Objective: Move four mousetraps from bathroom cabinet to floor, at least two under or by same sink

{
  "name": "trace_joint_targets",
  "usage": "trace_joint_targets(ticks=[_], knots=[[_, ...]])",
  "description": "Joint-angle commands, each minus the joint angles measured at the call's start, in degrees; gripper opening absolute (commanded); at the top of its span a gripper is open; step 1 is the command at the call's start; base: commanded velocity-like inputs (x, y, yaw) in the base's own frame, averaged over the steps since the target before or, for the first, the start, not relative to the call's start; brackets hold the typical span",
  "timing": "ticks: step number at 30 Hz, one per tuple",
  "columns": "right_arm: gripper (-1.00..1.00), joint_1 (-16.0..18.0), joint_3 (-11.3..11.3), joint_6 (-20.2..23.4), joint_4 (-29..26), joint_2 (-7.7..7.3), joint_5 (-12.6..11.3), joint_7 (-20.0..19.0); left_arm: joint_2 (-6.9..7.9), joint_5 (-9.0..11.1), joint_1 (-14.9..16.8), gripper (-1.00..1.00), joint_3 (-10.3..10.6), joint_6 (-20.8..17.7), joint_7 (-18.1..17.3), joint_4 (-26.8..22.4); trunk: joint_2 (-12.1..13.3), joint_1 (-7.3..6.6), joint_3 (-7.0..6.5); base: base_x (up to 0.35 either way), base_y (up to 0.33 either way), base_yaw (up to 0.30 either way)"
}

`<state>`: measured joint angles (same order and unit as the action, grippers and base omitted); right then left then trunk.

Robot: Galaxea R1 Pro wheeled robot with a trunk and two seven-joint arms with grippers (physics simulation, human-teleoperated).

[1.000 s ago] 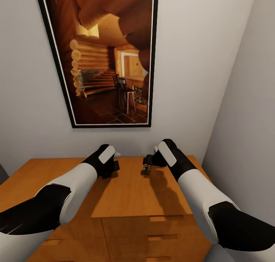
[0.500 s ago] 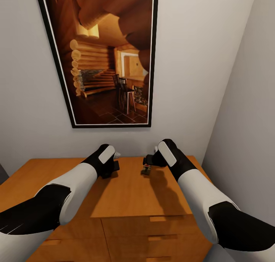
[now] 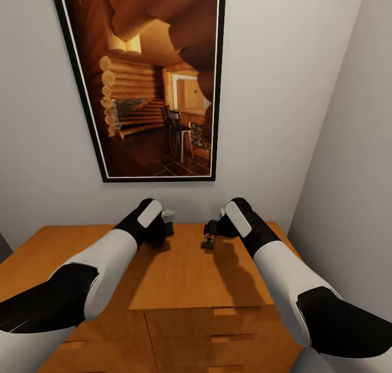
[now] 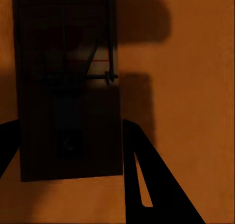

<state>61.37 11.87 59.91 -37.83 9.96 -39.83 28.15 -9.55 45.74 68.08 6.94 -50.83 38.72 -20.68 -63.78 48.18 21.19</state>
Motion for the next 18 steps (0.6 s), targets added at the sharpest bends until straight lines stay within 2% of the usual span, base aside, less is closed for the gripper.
trace_joint_targets(ticks=[1, 5, 11, 14, 18], knots=[[1.00, 0.05, 0.17, 0.09, -0.05, -0.03, -0.60, 0.59, 0.21, 0.59, 0.03, -1.00, 0.42, -0.38, -0.10, -0.53, -0.05, 0.00, 0.07, 0.000, 0.000, 0.000], [1.00, 0.06, 0.17, 0.09, -0.05, -0.03, -0.60, 0.59, 0.92, 1.64, 0.01, -1.00, 0.36, -1.94, -1.69, -3.58, -0.05, 0.00, 0.07, 0.000, 0.000, 0.000], [1.00, 0.06, 0.18, 0.09, -0.05, -0.03, -0.60, 0.59, 2.86, 2.73, -0.19, -1.00, 0.41, -6.09, -2.46, -10.33, -0.05, 0.00, 0.07, 0.000, 0.000, 0.000], [1.00, 0.06, 0.20, 0.09, -0.05, 0.01, -0.60, 0.59, 3.83, 3.38, -0.32, -1.00, 0.42, -7.01, -2.76, -13.24, -0.05, 0.00, 0.07, 0.000, 0.000, 0.000], [1.00, 0.06, 0.21, 0.09, -0.05, 0.00, -0.60, 0.59, 4.83, 5.01, -0.37, -1.00, 0.49, -7.42, -3.13, -14.63, -0.05, 0.00, 0.07, 0.000, 0.000, 0.000]])
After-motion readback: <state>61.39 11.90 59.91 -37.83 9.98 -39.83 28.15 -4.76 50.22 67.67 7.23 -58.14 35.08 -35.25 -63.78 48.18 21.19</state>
